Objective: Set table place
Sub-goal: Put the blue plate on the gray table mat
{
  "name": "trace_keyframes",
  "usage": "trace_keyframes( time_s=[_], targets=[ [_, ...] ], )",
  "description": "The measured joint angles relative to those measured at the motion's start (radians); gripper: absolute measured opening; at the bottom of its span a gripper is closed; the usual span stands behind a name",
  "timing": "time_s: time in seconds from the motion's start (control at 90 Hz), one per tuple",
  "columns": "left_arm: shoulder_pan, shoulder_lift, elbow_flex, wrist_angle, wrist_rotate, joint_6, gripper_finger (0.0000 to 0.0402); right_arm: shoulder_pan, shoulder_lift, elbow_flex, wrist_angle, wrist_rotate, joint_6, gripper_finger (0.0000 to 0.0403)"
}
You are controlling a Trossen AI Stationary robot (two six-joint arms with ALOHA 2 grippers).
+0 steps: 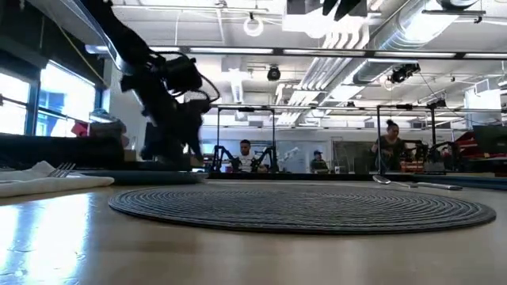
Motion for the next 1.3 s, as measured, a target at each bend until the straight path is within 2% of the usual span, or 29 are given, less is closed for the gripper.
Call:
trace_keyframes(
  time_s=[0.1, 0.233, 0.344, 0.478, 0.611, 0.767, 0.911, 1.033, 1.089, 1.211, 1.3],
  targets=[
    [-0.01, -0.016, 0.07, 0.052, 0.032, -0.053, 0.0163, -0.061, 0.02, 0.0, -0.003, -0.007, -0.103, 0.011],
    [-0.027, -0.093, 0.188, -0.069, -0.007, -0.043, 0.0161, -0.194, 0.069, 0.0, 0.021, -0.098, -0.268, 0.011],
    [-0.045, -0.184, 0.287, -0.29, -0.069, -0.061, 0.016, -0.321, 0.135, 0.0, 0.166, -0.24, -0.473, 0.0111],
    [-0.098, -0.312, 0.355, -0.542, -0.139, -0.129, 0.016, -0.461, 0.257, 0.0, 0.351, -0.516, -0.634, 0.0111],
    [-0.191, -0.447, 0.363, -0.667, -0.231, -0.237, 0.016, -0.542, 0.423, 0.0, 0.431, -0.698, -0.709, 0.0111],
    [-0.327, -0.559, 0.363, -0.756, -0.426, -0.393, 0.016, -0.563, 0.596, 0.0, 0.583, -0.832, -0.704, 0.0128],
    [-0.422, -0.602, 0.363, -0.806, -0.549, -0.519, 0.016, -0.559, 0.685, 0.0, 0.659, -0.873, -0.63, 0.0179],
    [-0.465, -0.602, 0.362, -0.837, -0.594, -0.569, 0.016, -0.542, 0.69, 0.006, 0.724, -0.812, -0.596, 0.0215],
    [-0.477, -0.595, 0.362, -0.843, -0.604, -0.572, 0.016, -0.538, 0.683, 0.014, 0.781, -0.821, -0.543, 0.0222],
    [-0.482, -0.579, 0.362, -0.848, -0.607, -0.57, 0.016, -0.512, 0.691, 0.014, 0.784, -0.817, -0.445, 0.0222],
    [-0.484, -0.569, 0.362, -0.847, -0.602, -0.545, 0.016, -0.464, 0.698, 0.009, 0.781, -0.734, -0.406, 0.0221]
  ],
)
